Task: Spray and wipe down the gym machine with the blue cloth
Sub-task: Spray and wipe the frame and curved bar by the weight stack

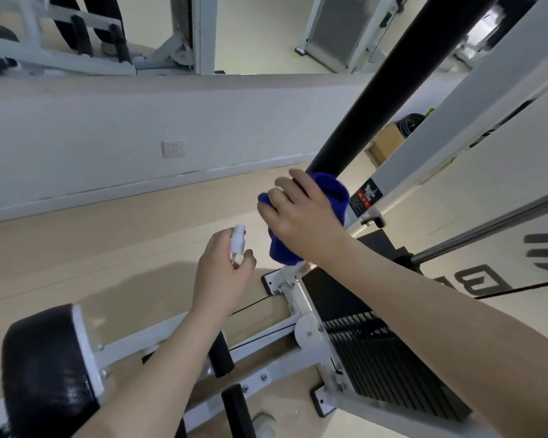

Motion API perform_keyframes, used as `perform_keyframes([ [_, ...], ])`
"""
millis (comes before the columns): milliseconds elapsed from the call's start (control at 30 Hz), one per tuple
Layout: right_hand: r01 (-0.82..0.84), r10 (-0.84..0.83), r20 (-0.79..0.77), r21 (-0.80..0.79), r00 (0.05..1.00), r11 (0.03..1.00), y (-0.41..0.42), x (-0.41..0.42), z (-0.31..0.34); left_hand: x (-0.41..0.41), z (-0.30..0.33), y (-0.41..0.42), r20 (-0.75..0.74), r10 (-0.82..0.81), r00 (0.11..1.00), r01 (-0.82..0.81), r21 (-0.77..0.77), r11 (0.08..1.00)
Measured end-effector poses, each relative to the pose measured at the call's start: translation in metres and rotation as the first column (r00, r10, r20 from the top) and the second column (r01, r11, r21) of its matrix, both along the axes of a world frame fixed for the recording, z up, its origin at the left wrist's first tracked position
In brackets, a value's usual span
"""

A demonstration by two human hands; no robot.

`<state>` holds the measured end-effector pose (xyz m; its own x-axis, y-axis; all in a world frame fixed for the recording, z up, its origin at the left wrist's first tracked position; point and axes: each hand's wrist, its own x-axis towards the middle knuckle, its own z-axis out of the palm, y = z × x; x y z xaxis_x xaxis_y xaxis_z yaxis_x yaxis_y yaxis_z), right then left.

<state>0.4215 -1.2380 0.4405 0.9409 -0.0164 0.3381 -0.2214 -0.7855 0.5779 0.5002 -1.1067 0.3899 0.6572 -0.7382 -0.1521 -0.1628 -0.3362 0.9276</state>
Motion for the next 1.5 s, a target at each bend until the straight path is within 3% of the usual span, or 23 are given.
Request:
perform_keyframes([
  [67,0.041,-0.041,0.197,0.008,0.980,0.999,-0.007,0.002,0.015,-0.004,-0.002,-0.003,0.028,0.018,0.999,-0.018,-0.019,1.000],
  [133,0.061,-0.073,0.144,0.088,0.987,0.994,-0.005,0.002,0.001,-0.006,-0.005,-0.005,0.024,0.007,1.000,-0.006,-0.050,0.999],
  [200,0.128,-0.083,-0.200,0.225,0.976,0.966,0.004,-0.006,-0.039,-0.007,-0.011,-0.003,0.044,-0.084,0.995,0.086,-0.034,0.996],
  [233,0.223,-0.077,-0.425,0.303,0.902,0.927,0.012,-0.015,-0.060,-0.007,-0.015,0.002,0.055,-0.154,0.987,0.155,-0.011,0.988],
  [267,0.351,-0.060,-0.605,0.375,0.794,0.858,0.018,-0.027,-0.081,-0.007,-0.018,0.007,0.080,-0.227,0.971,0.226,0.023,0.974],
  [333,0.577,-0.071,-0.739,0.459,0.670,0.676,0.026,-0.055,-0.110,-0.008,-0.026,0.016,0.185,-0.344,0.921,0.333,0.089,0.939],
  [400,0.698,-0.165,-0.728,0.529,0.666,0.483,0.025,-0.083,-0.132,-0.010,-0.032,0.012,0.299,-0.421,0.856,0.372,0.209,0.904],
  [467,0.753,-0.281,-0.699,0.597,0.657,0.277,0.019,-0.107,-0.143,-0.023,-0.036,-0.005,0.436,-0.562,0.703,0.354,0.470,0.808],
  [533,0.674,-0.445,-0.588,0.737,0.675,0.048,0.010,-0.124,-0.145,-0.044,-0.036,-0.026,0.571,-0.644,0.508,0.259,0.612,0.747],
  [567,0.582,-0.532,-0.516,0.811,0.671,-0.053,0.004,-0.132,-0.143,-0.056,-0.035,-0.041,0.601,-0.639,0.480,0.234,0.614,0.754],
  [633,0.349,-0.674,-0.390,0.914,0.627,-0.205,-0.006,-0.141,-0.136,-0.074,-0.038,-0.071,0.596,-0.612,0.520,0.228,0.594,0.772],
  [767,0.096,-0.772,-0.322,0.941,0.548,-0.324,-0.009,-0.145,-0.129,-0.100,-0.045,-0.119,0.562,-0.538,0.628,0.215,0.539,0.814],
  [900,-0.024,-0.791,-0.287,0.934,0.541,-0.356,-0.001,-0.146,-0.129,-0.107,-0.042,-0.138,0.496,-0.426,0.757,0.116,0.540,0.833],
  [967,-0.069,-0.810,-0.224,0.949,0.541,-0.308,0.001,-0.140,-0.128,-0.105,-0.043,-0.134,0.478,-0.377,0.793,0.088,0.523,0.848],
  [1100,-0.015,-0.818,-0.084,0.993,0.569,-0.113,-0.027,-0.108,-0.125,-0.094,-0.044,-0.096,0.438,-0.452,0.777,0.193,0.518,0.834],
  [1267,0.022,-0.783,-0.080,0.996,0.617,-0.084,-0.046,-0.051,-0.135,-0.053,-0.044,-0.045,0.416,-0.455,0.788,0.214,0.507,0.835],
  [1400,0.045,-0.633,0.009,0.997,0.774,0.070,-0.018,-0.031,-0.140,-0.023,-0.039,-0.038,0.327,-0.204,0.923,0.076,0.365,0.928],
  [1500,0.353,-0.612,-0.110,0.889,0.783,0.292,-0.057,-0.056,-0.139,-0.017,-0.029,-0.041,0.230,-0.124,0.965,0.078,0.201,0.977],
])
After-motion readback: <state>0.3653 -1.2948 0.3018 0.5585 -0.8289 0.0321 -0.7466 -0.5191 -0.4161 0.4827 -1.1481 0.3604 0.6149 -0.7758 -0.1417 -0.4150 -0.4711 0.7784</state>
